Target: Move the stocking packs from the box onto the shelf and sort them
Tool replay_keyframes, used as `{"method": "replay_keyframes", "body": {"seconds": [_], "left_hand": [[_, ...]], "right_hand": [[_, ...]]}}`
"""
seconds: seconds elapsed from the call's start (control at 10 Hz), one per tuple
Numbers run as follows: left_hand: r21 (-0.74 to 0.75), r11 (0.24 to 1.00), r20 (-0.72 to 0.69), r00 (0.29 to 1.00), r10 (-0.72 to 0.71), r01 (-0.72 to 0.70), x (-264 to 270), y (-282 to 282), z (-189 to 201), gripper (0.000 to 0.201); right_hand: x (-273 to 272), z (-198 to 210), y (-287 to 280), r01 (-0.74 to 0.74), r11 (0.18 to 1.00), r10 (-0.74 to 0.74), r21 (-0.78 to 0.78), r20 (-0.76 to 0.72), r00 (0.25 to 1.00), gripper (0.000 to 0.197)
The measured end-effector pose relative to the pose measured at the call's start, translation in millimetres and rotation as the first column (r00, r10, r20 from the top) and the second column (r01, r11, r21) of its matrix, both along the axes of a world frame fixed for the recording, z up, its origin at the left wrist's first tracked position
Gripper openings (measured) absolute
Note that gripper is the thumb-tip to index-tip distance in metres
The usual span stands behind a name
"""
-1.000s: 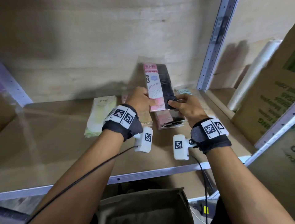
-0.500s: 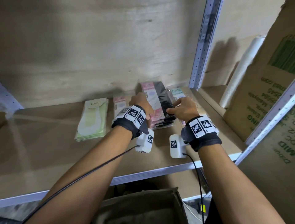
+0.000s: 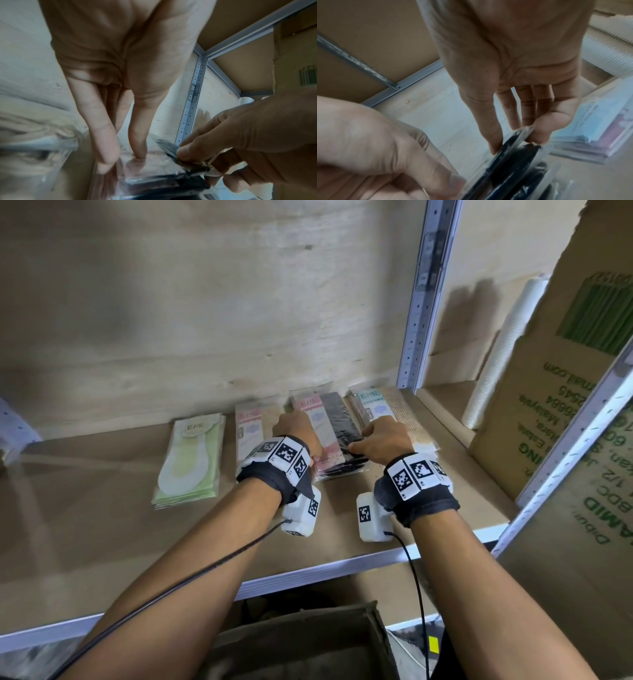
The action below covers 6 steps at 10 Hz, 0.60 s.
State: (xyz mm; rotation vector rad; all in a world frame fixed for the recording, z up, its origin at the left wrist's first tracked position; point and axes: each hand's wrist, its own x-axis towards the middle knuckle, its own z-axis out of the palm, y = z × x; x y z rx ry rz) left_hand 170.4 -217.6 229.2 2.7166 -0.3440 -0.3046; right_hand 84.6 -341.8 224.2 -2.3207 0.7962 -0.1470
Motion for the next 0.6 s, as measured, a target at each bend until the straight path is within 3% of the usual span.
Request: {"method": "replay_keyframes", "body": {"seconds": [0.1, 0.3, 0.4, 0.6], "left_hand": [[0.037, 0.999, 0.038, 0.999, -0.001, -0.001, 3, -1, -3, 0.065], [0.045, 0.999, 0.102, 0.995, 0.012, -0.017, -2, -4, -14, 0.051], [0.056, 0.995, 0.205, 0.975, -0.088, 0.078, -13, -4, -9, 0.031], [0.069, 0.995, 0.276, 0.957, -0.095, 0.079, -19, -2, 19, 0.027]], "right_hand": [[1, -2, 1, -0.017, 1.0, 0.018, -0.021, 0.029, 0.999, 0.049], [8, -6, 6, -0.02, 0.996, 0.015, -0.088, -0.054, 0.998, 0.045], [8, -2, 10, -0.035, 0.994, 0.025, -0.106, -0.089, 0.996, 0.047], [0, 6, 14, -0.04, 0.99, 0.037, -0.135, -0.024, 0.999, 0.045]]}}
